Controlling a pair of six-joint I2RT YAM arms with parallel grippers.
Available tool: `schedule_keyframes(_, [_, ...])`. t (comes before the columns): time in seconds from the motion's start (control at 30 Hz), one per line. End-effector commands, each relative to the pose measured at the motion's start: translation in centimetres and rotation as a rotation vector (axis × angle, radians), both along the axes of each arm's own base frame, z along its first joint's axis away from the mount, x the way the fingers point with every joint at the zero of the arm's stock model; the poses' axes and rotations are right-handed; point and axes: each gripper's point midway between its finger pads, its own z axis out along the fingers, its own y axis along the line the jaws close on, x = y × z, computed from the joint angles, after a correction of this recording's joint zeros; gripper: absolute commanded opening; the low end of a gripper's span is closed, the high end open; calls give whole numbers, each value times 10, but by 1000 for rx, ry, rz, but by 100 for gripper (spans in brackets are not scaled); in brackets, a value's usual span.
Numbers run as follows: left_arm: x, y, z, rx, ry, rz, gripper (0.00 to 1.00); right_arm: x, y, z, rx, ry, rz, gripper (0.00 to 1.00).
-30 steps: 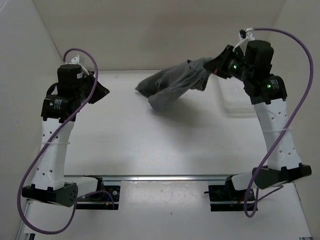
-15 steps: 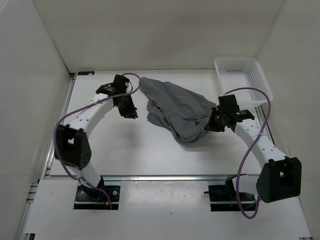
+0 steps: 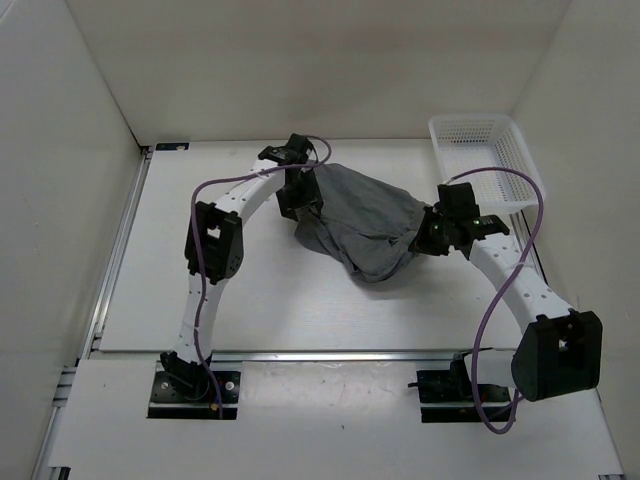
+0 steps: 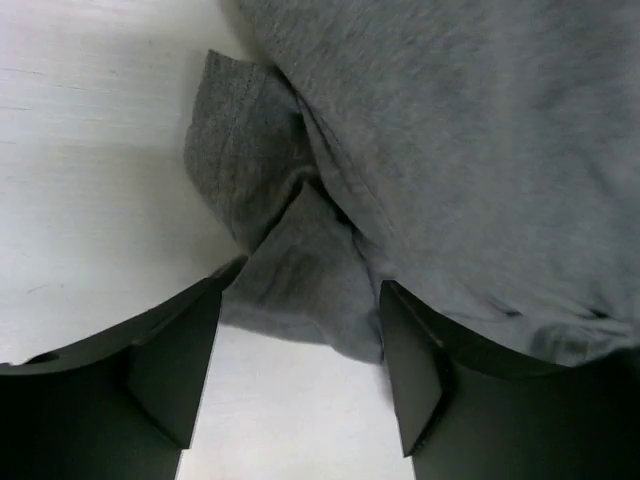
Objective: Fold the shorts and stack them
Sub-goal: Flatten the shorts out
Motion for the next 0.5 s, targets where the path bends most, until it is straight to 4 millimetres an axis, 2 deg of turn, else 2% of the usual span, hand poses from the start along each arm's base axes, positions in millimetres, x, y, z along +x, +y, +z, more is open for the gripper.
schedule_keyframes(0.0, [-10,7,-13,72,60,1,74,14,-2,18,-10,-61,0,0])
schedule_keyframes(0.07, [-12,2,-20,50,77,-9,67,12,-5,20,-10,-62,-9,0])
schedule_keyframes(0.1, [-11,-1,-19,33,72,-14,44,13,-7,20,-19,-64,-16,0])
schedule_keyframes(0.13, [-13,0,-22,38,82,-14,28,15,-6,23,-17,-73,-16,0])
schedule_keyframes(0.17, [-13,0,-17,33,72,-14,15,15,-6,23,-17,-73,-16,0])
schedule_keyframes(0.2, [-12,-1,-11,28,61,-14,10,13,-7,22,-19,-64,-16,0])
schedule_keyframes(0.23, [-14,0,-7,26,58,-14,10,13,-7,22,-19,-64,-16,0])
schedule_keyframes(0.27, [-13,0,12,9,23,-14,10,13,-7,22,-19,-64,-16,0])
schedule_keyframes(0.33, [-13,5,30,16,-21,-13,10,13,-7,22,-19,-64,-16,0])
schedule_keyframes(0.37, [-14,9,50,14,-62,-5,10,12,-5,25,-10,-71,-10,0])
schedule_keyframes(0.43, [-27,23,56,55,-66,-8,10,13,-8,25,-10,-71,-19,0])
schedule_keyframes(0.47, [-34,28,77,46,-103,-3,10,14,-8,31,-6,-89,-20,0])
